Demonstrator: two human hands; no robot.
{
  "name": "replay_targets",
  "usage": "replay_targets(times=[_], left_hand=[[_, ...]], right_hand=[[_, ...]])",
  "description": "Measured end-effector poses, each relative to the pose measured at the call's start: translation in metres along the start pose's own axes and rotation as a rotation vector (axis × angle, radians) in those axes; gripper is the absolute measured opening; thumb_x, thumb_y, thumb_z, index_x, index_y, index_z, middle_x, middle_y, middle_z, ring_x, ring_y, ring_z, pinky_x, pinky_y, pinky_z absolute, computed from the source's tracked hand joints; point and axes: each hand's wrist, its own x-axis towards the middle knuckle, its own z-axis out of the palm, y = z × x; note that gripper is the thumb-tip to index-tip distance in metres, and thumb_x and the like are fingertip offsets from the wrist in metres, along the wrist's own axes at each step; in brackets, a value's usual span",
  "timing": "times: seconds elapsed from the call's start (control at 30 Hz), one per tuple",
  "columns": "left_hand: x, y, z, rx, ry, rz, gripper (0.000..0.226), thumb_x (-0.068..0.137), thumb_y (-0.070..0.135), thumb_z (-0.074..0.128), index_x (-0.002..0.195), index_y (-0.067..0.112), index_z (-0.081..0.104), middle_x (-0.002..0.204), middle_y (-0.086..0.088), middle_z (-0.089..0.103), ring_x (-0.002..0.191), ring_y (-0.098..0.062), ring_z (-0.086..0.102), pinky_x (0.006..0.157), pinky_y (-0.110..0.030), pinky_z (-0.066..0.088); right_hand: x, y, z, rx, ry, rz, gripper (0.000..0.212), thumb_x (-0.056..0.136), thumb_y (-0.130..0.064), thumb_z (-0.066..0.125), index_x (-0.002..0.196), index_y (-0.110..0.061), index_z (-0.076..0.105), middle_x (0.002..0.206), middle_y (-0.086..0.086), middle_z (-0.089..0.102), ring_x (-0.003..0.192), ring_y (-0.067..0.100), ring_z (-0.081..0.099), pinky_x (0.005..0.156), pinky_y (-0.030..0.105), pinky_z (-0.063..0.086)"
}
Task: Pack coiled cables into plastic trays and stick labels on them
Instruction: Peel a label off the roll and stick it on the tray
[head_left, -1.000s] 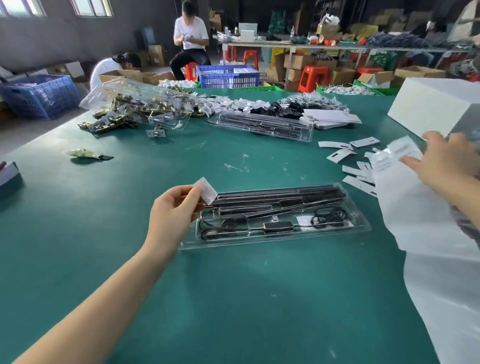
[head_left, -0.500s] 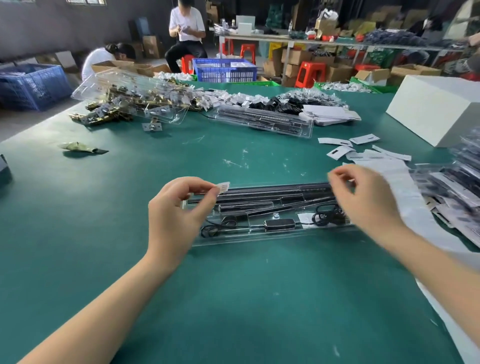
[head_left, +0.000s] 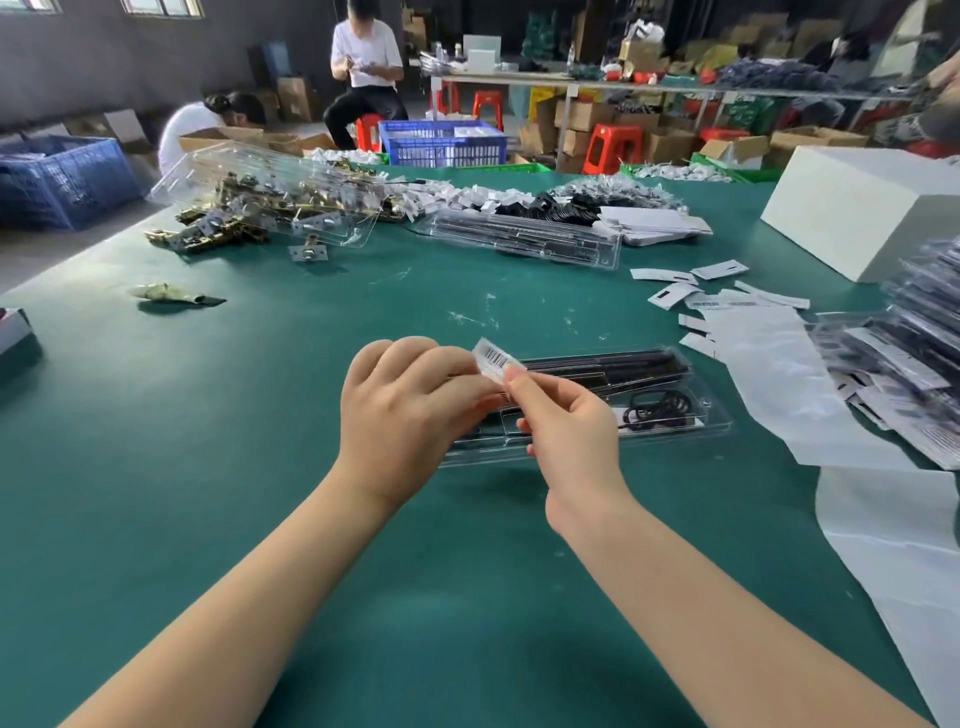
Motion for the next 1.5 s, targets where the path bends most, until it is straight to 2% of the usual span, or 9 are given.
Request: replay_targets(times=[0.13,0.2,0.33,0.57,0.77,0.93,1.17,1.37,1.5], left_hand=[[-0.008,0.001,0.003,-0.401,-0.063,-0.644,0.022,0.077,0.042,0.076,0.092,0.027,0.072,0.093,0.011,0.064,0.09,-0.008,0.057,0.081,-0.028,0.046],[-0.01,-0.002,0.004,-0.485,-0.062,-0.789,0.014,0.078,0.045,0.075,0.087,0.036,0.069,0.091,0.016,0.061,0.09,0.0,0.053,0.078,-0.016,0.042],[-0.015,-0.005,0.005,-0.538,-0.102,-0.834,0.014,0.079,0.039,0.075,0.072,0.046,0.065,0.085,0.016,0.062,0.091,0.003,0.054,0.073,-0.005,0.035],[-0.021,-0.009,0.008,-0.568,-0.226,-0.863,0.01,0.083,0.037,0.071,0.076,0.04,0.065,0.09,0.015,0.063,0.095,0.003,0.053,0.08,-0.016,0.042],[-0.019,-0.009,0.008,-0.587,-0.286,-0.907,0.008,0.085,0.029,0.071,0.077,0.03,0.068,0.09,0.011,0.061,0.094,-0.006,0.055,0.08,-0.016,0.043],[-0.016,-0.013,0.003,-0.813,-0.316,-1.086,0.012,0.088,0.024,0.069,0.076,0.027,0.067,0.091,0.002,0.064,0.081,-0.009,0.056,0.075,-0.022,0.042],[-0.017,-0.018,-0.002,-0.805,-0.29,-1.16,0.011,0.087,0.026,0.07,0.075,0.026,0.069,0.078,0.007,0.063,0.066,-0.002,0.054,0.066,-0.019,0.04],[-0.016,-0.016,-0.002,-0.837,-0.36,-1.149,0.012,0.087,0.028,0.069,0.078,0.022,0.071,0.075,0.005,0.064,0.068,-0.009,0.051,0.066,-0.024,0.041],[-0.018,-0.018,-0.003,-0.69,-0.448,-1.191,0.019,0.084,0.033,0.069,0.067,0.023,0.069,0.047,0.015,0.05,0.047,-0.011,0.039,0.054,-0.024,0.034]], right_hand=[[0.011,0.003,-0.01,-0.433,-0.087,-0.321,0.007,0.089,-0.034,0.068,0.083,-0.029,0.07,0.074,-0.015,0.068,0.063,-0.002,0.053,0.059,0.01,0.04],[0.013,0.004,-0.015,-0.507,-0.129,-0.387,0.006,0.088,-0.035,0.068,0.082,-0.035,0.068,0.08,-0.016,0.067,0.069,-0.002,0.054,0.061,0.009,0.039],[0.016,0.005,-0.019,-0.575,-0.157,-0.453,0.011,0.088,-0.033,0.068,0.079,-0.038,0.066,0.076,-0.019,0.064,0.071,-0.006,0.053,0.061,0.006,0.036],[0.025,0.006,-0.021,-0.627,-0.177,-0.459,0.009,0.088,-0.033,0.068,0.079,-0.031,0.07,0.076,-0.015,0.066,0.067,0.004,0.051,0.058,0.013,0.039],[0.025,0.009,-0.018,-0.604,-0.234,-0.441,0.01,0.087,-0.033,0.069,0.077,-0.034,0.068,0.076,-0.011,0.069,0.065,-0.001,0.052,0.058,0.009,0.039],[0.032,0.014,-0.014,-0.446,-0.139,-0.284,0.004,0.087,-0.03,0.07,0.084,-0.032,0.068,0.08,-0.013,0.069,0.07,-0.001,0.06,0.069,0.017,0.049],[0.026,0.021,-0.003,-0.346,-0.114,-0.271,0.037,0.081,-0.06,0.064,0.073,-0.024,0.069,0.071,-0.008,0.069,0.062,0.001,0.055,0.061,0.01,0.044],[0.029,0.024,0.0,-0.421,-0.108,-0.254,0.022,0.082,-0.046,0.072,0.073,-0.026,0.07,0.07,-0.012,0.07,0.066,0.001,0.061,0.066,0.015,0.05],[0.029,0.025,0.0,-0.513,-0.119,-0.235,0.024,0.085,-0.044,0.069,0.074,-0.023,0.071,0.069,-0.012,0.069,0.065,-0.001,0.06,0.063,0.013,0.045]])
